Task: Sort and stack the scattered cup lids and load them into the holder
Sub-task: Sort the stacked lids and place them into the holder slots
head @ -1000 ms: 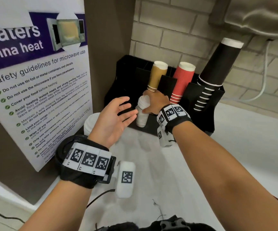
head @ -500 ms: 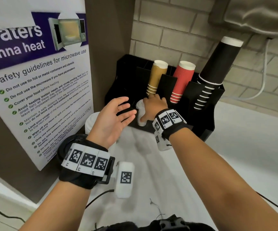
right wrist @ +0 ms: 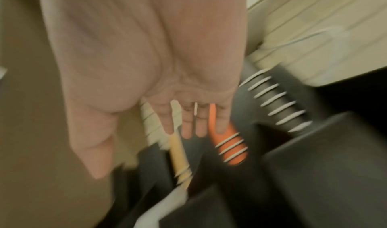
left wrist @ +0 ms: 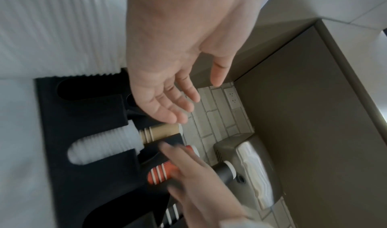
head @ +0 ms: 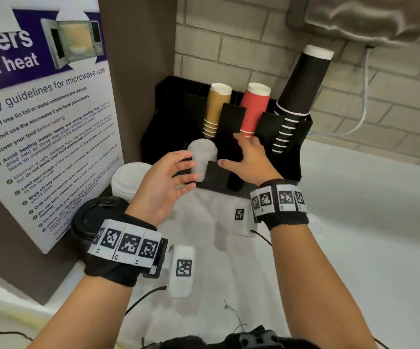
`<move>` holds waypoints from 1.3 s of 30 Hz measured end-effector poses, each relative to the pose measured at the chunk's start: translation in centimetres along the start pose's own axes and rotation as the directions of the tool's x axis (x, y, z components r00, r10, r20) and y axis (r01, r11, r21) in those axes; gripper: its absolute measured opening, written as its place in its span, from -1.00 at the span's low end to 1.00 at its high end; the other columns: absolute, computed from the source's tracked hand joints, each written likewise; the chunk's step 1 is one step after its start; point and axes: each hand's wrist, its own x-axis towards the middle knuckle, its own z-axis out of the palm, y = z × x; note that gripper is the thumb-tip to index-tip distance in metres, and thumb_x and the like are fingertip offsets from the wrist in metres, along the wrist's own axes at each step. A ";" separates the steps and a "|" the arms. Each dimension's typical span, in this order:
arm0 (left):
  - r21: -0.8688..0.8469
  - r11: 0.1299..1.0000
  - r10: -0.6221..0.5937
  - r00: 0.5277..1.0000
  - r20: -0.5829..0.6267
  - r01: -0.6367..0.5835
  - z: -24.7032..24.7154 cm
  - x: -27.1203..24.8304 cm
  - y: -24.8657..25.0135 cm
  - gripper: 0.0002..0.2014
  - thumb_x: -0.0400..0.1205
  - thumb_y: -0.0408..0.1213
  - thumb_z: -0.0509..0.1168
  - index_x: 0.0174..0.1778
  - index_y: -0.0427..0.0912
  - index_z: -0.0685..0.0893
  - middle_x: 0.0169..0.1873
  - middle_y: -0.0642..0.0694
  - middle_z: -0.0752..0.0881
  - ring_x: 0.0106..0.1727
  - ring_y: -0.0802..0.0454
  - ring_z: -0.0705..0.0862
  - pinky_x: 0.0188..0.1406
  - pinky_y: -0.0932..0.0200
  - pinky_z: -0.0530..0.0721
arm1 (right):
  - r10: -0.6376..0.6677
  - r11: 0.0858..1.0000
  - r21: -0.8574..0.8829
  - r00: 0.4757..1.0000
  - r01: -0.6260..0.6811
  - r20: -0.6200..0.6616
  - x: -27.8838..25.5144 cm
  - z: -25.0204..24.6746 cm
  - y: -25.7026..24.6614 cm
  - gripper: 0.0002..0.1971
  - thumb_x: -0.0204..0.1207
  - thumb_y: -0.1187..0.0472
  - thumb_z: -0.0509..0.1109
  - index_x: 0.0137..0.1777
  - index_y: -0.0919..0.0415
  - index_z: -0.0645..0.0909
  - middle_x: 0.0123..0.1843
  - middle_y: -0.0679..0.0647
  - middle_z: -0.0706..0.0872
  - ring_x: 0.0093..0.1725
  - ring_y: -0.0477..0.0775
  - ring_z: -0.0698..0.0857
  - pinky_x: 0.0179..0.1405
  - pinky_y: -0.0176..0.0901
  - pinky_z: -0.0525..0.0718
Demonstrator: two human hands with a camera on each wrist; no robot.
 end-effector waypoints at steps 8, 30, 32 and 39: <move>0.070 0.994 -0.085 0.995 0.061 0.081 1.3 -0.4 -2.7 -0.85 0.67 -0.17 0.23 0.02 -0.07 0.69 -0.12 -0.04 0.71 -0.18 0.02 0.73 -0.01 0.10 0.64 | 0.583 0.811 0.004 0.810 -0.584 -0.065 -10.1 -3.5 9.8 -0.21 0.41 -0.11 0.52 0.58 0.14 0.32 0.52 0.25 0.38 0.51 0.29 0.37 0.44 0.14 0.43; 0.218 0.974 -0.091 0.987 0.136 0.059 2.5 -0.5 -4.3 -0.83 0.70 -0.21 0.23 0.13 -0.05 0.69 -0.02 -0.06 0.73 -0.09 0.03 0.76 -0.04 0.13 0.67 | 0.565 0.821 0.166 0.818 -0.546 -0.103 -11.6 -5.2 11.5 -0.30 0.29 0.03 0.63 0.43 0.01 0.43 0.28 0.09 0.58 0.22 0.18 0.59 0.23 0.11 0.57; 0.324 0.946 -0.076 0.976 0.204 0.005 2.7 -0.5 -4.6 -0.77 0.66 -0.23 0.32 0.23 0.05 0.66 0.12 -0.04 0.71 0.02 0.09 0.75 0.01 0.15 0.68 | 0.477 0.838 0.338 0.875 -0.427 -0.078 -11.4 -5.5 9.5 -0.41 0.29 0.03 0.62 0.31 -0.10 0.51 0.16 -0.06 0.63 0.11 0.02 0.64 -0.06 -0.22 0.58; 0.345 0.930 -0.037 0.904 0.426 -0.125 4.1 -1.1 -5.7 -0.10 0.27 -0.02 0.55 0.52 0.43 0.30 0.57 0.06 0.41 0.43 0.02 0.59 0.43 -0.03 0.56 | 0.105 0.700 0.683 0.976 -0.210 0.192 -9.7 -3.0 2.1 -0.40 0.28 0.06 0.54 0.36 -0.14 0.52 0.20 0.22 0.71 0.17 0.17 0.72 0.12 -0.04 0.70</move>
